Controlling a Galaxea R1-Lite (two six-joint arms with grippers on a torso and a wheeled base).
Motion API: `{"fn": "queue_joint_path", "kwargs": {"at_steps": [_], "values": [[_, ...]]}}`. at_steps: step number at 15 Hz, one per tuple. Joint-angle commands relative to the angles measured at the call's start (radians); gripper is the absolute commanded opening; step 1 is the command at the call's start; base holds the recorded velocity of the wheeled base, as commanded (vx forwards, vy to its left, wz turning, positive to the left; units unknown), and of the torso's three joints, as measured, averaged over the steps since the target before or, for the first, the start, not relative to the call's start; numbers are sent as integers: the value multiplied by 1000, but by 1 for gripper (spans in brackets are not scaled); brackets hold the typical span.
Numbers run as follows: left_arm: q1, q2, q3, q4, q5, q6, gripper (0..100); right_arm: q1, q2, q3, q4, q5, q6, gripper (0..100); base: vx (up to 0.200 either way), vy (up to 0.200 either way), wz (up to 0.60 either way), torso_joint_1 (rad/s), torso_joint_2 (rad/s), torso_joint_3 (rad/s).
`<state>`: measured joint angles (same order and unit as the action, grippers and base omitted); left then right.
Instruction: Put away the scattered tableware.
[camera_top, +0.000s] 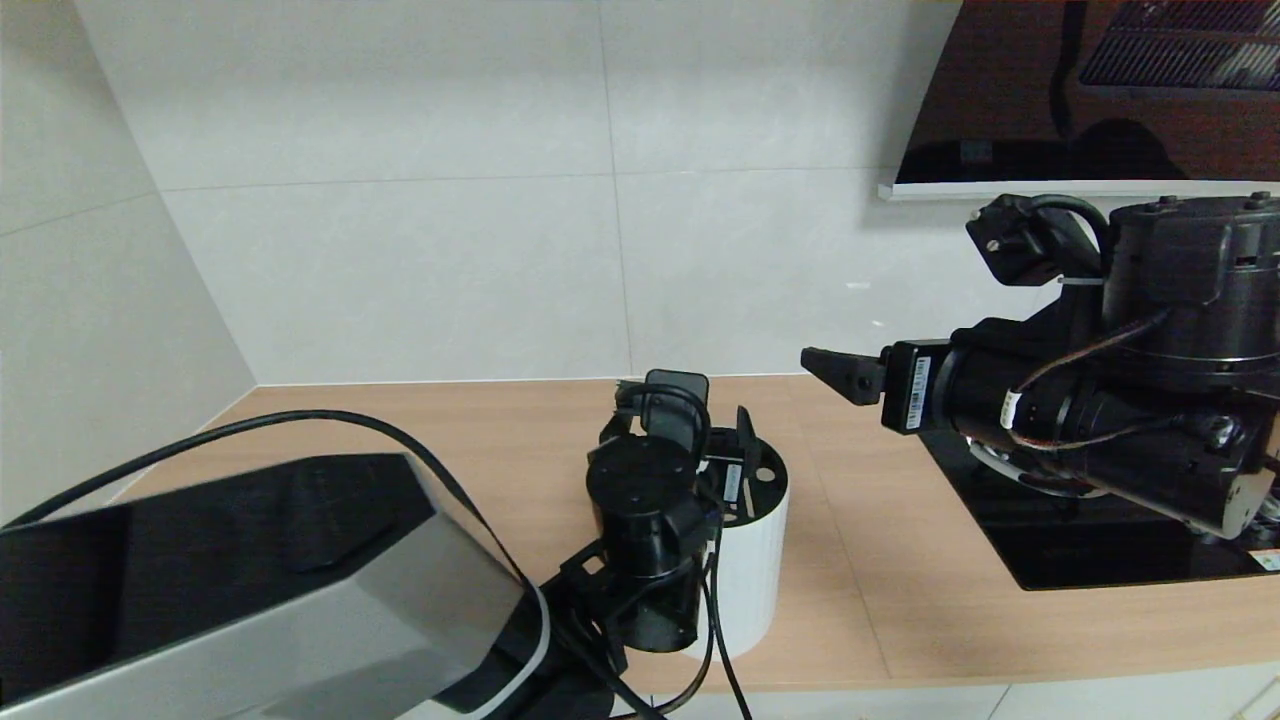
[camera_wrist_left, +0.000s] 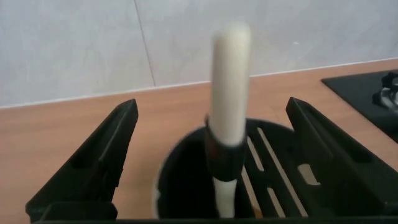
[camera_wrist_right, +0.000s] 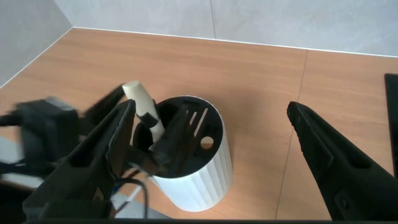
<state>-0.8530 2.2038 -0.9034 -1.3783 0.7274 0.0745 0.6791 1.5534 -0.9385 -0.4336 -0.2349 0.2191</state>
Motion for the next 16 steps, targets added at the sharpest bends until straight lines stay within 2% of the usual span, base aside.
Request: {"fn": "queue_joint_path", "kwargs": {"at_steps": [1, 3, 4, 6, 8, 10, 13, 14, 15, 16], "values": [[-1, -153, 78, 2, -33, 19, 100, 0, -9, 12, 0, 0, 0, 100, 0, 0, 0, 0, 0, 0], [-1, -297, 184, 10, -100, 59, 100, 0, -27, 41, -2, 9, -26, 100, 0, 0, 0, 0, 0, 0], [0, -403, 245, 33, -134, 90, 100, 0, -36, 50, -2, 8, -50, 100, 0, 0, 0, 0, 0, 0], [-5, -562, 285, 139, -138, 91, 100, 2, -98, 67, -2, 11, -98, 100, 0, 0, 0, 0, 0, 0], [14, -679, 334, 180, -125, 88, 100, 2, -156, 104, -4, 9, -93, 100, 0, 0, 0, 0, 0, 0], [78, -822, 419, 199, -68, 93, 100, 0, -265, 198, -4, 8, -95, 100, 0, 0, 0, 0, 0, 0], [249, -1050, 505, 312, -52, 93, 100, 0, -449, 345, -4, 3, -98, 100, 0, 0, 0, 0, 0, 0], [324, -1165, 549, 387, -52, 91, 100, -20, -550, 392, -2, 2, -95, 100, 0, 0, 0, 0, 0, 0], [344, -1227, 567, 426, -52, 93, 100, -56, -595, 409, 0, 3, -93, 100, 0, 0, 0, 0, 0, 0], [416, -1371, 577, 545, -51, 91, 100, -191, -676, 440, 4, 9, -90, 100, 0, 0, 0, 0, 0, 0]]}}
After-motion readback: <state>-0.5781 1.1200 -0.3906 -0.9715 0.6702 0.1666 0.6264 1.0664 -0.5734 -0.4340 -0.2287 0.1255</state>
